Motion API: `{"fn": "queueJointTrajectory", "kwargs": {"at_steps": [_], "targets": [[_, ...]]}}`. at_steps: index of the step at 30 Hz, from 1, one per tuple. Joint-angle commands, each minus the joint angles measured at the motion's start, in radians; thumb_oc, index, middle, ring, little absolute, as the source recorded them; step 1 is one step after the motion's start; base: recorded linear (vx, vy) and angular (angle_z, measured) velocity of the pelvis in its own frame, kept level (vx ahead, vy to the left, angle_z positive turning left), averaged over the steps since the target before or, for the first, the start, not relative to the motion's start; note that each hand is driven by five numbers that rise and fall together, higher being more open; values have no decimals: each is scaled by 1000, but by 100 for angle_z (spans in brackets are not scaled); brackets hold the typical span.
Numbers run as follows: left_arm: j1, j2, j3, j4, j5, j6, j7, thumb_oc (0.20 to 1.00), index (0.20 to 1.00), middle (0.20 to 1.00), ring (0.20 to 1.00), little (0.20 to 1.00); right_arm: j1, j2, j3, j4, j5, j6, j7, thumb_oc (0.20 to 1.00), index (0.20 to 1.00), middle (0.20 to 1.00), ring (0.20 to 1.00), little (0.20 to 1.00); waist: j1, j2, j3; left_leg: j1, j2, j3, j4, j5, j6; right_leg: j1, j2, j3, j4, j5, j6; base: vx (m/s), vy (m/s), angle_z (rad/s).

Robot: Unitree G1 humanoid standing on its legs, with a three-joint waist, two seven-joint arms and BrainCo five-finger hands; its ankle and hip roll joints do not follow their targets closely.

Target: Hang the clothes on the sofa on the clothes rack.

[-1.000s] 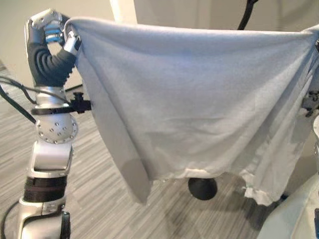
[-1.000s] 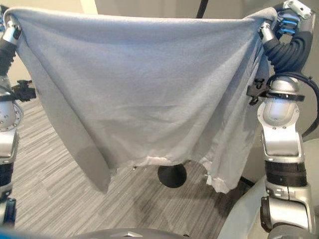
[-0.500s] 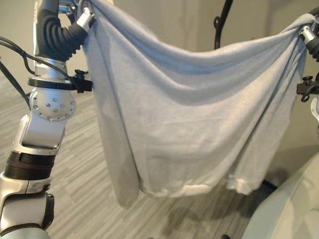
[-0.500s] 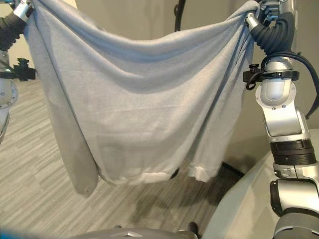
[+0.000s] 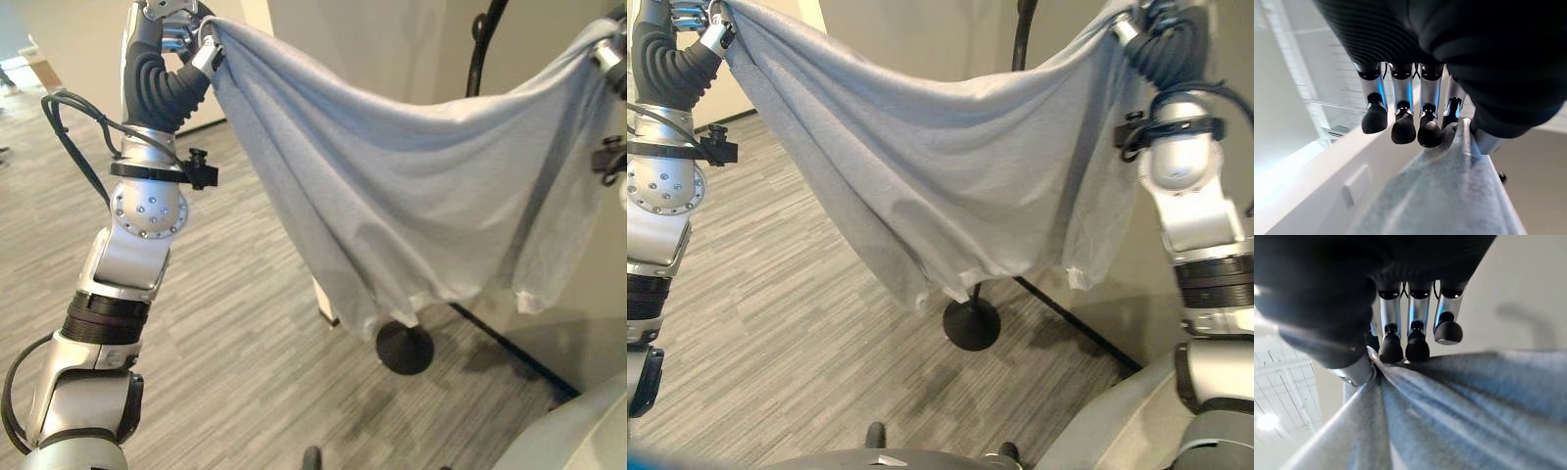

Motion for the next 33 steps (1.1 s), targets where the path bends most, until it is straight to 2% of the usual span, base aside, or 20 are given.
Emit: {"fn": "queueJointTrajectory", "kwargs": {"at_steps": [1,10,20,24,28,33], "targets": [[-38,52,8,32,-34,-9,21,200,200,200,200,200,-68,-22,31,26,18,2,5,200,200,200,200,200,18,0,-67,11,-56,28,4,-97,17,-33,16,60,18,-117,19,26,25,-10],[-65,59,-35,109,-28,7,32,200,200,200,200,200,-140,6,120,137,18,29,4,200,200,200,200,200,26,2,-72,30,-42,52,4,-101,15,-25,13,68,18,-119,25,31,-9,-13],[-177,85,-124,165,-44,10,34,200,200,200,200,200,-137,-8,100,180,18,50,-32,200,200,200,200,200,7,12,-71,38,-40,62,4,-106,15,-21,10,74,18,-122,33,37,-22,0],[-259,99,-202,239,-56,14,34,200,200,200,200,200,-192,-27,155,250,17,61,-35,200,200,200,200,200,-3,20,-73,39,-39,70,4,-106,15,-27,7,79,18,-118,39,39,-24,0],[-426,97,-361,401,-96,10,34,200,200,200,200,200,-355,-48,278,407,57,66,-41,200,200,200,200,200,-22,31,-62,25,-38,80,4,-100,12,-50,10,89,18,-110,46,11,-8,-5],[-535,84,-451,496,-124,4,36,200,200,200,200,200,-452,-44,341,476,84,64,-52,200,200,200,200,200,-34,37,-53,7,-36,87,4,-96,9,-76,12,98,18,-103,50,9,-4,-8]]}}
